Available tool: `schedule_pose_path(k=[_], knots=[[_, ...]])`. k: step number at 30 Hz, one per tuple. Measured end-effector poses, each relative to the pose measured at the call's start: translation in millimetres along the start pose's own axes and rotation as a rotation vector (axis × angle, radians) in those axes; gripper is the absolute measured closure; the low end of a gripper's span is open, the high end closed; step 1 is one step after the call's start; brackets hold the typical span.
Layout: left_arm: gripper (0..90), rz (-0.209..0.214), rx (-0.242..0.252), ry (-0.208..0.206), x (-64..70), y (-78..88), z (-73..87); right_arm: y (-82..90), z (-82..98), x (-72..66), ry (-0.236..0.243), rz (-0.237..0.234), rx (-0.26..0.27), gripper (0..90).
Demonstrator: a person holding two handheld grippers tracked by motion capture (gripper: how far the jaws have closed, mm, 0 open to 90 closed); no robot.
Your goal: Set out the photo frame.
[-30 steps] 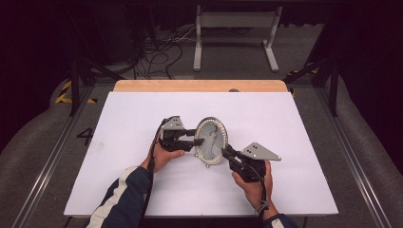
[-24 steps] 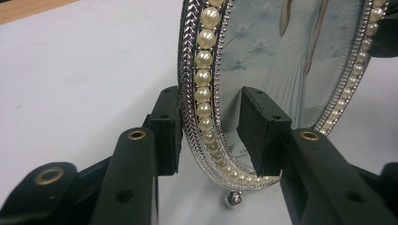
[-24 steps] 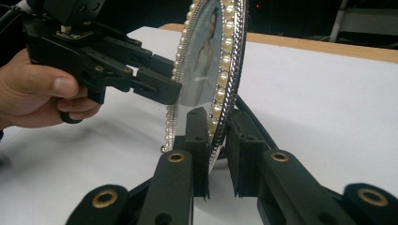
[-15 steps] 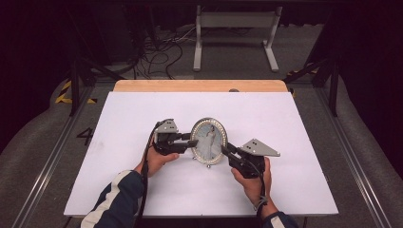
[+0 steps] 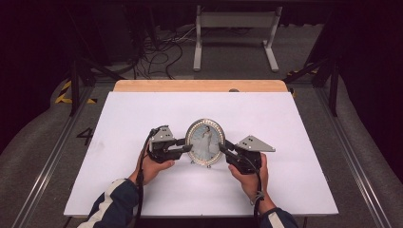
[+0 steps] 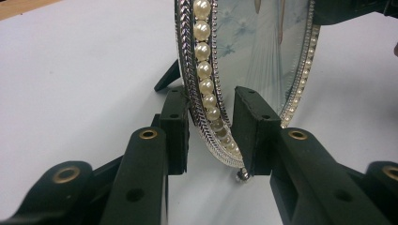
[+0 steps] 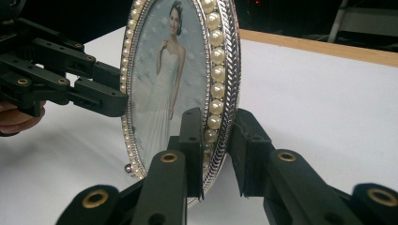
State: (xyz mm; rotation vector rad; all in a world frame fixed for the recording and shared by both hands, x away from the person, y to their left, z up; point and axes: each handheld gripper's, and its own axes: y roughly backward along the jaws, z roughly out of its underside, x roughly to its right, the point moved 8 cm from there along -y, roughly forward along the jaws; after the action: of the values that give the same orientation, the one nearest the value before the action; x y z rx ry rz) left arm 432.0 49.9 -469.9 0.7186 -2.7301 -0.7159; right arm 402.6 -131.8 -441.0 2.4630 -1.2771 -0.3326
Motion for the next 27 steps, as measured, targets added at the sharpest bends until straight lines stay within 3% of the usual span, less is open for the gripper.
schedule_pose_path(k=[4, 17, 21, 27], knots=[[66.4, -0.058, -0.019, -0.011, 3.6, 1.5, 2.3, -1.9, -1.5, 0.5, 0.001, -0.016, -0.010, 75.4], [68.9, -0.078, -0.010, -0.021, 8.1, 4.8, 6.3, -5.0, -3.0, 1.5, 0.034, -0.014, -0.031, 73.9], [69.5, -0.102, 0.009, -0.033, 13.2, 5.6, 5.6, -2.1, -1.1, 0.6, 0.056, 0.020, -0.030, 72.7], [70.1, -0.096, 0.010, -0.026, 13.2, 6.0, 6.6, -1.9, -0.3, 0.2, 0.065, 0.025, -0.039, 72.5]])
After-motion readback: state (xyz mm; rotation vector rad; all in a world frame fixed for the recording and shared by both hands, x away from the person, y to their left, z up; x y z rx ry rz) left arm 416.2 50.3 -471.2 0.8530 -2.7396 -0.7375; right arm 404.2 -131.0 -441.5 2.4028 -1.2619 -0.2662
